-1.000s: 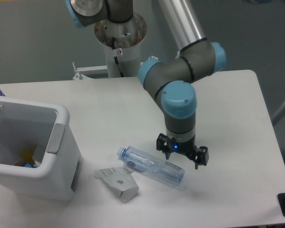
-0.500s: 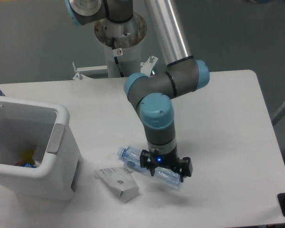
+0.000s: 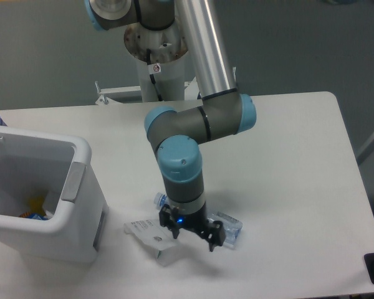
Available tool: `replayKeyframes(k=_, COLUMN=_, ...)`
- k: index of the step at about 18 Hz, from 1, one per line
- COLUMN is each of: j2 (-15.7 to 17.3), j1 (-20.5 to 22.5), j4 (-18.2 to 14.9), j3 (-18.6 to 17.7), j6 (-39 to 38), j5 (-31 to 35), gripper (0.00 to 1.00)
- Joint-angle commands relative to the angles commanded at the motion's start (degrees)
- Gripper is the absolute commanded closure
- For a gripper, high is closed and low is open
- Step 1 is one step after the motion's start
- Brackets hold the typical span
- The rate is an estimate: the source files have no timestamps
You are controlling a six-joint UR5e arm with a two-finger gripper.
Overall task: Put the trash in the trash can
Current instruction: 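Close the gripper on the white paper and lift it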
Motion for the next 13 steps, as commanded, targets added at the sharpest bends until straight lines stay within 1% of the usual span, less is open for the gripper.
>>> replayKeyframes(k=3, j2=0.0, j1=-0.4, j4=-0.9, j3=-0.3, j6=10.1, j5=-1.7, gripper=0.00)
replayKeyframes(k=4, j2=0.3, j1=-0.4, j4=-1.9, j3=-0.5, j6=12.6, j5=-2.2, gripper=0.00)
replayKeyframes(k=5, j2=0.4, j1=-0.5, j4=-3.4, j3=-0.6, j6=13.4, j5=-2.4, gripper=0.00)
replayKeyframes(k=6, j2=0.3, j1=-0.6, j4=-4.1, j3=-0.5, j6=13.4, j5=-2.5, gripper=0.00)
replayKeyframes(k=8, j2=-0.5, j1=-1.0, j4=-4.1, j3=0.3, j6=13.1, j5=-2.5, gripper=0.00)
replayKeyframes(k=11, j2=-0.8, j1=-1.3, j4=-4.2, j3=-0.4, j6=13.0, j5=-2.4, gripper=0.00)
replayKeyframes(k=12, j2=-0.7, j1=-1.3, j4=-4.1, j3=-0.7, j6=13.1, j5=-2.5, gripper=0.02)
replayKeyframes(k=13, j2=-0.7, j1=-1.4, j4=-4.1, j3=-1.1, j6=13.0, j5=-2.6, gripper=0.10)
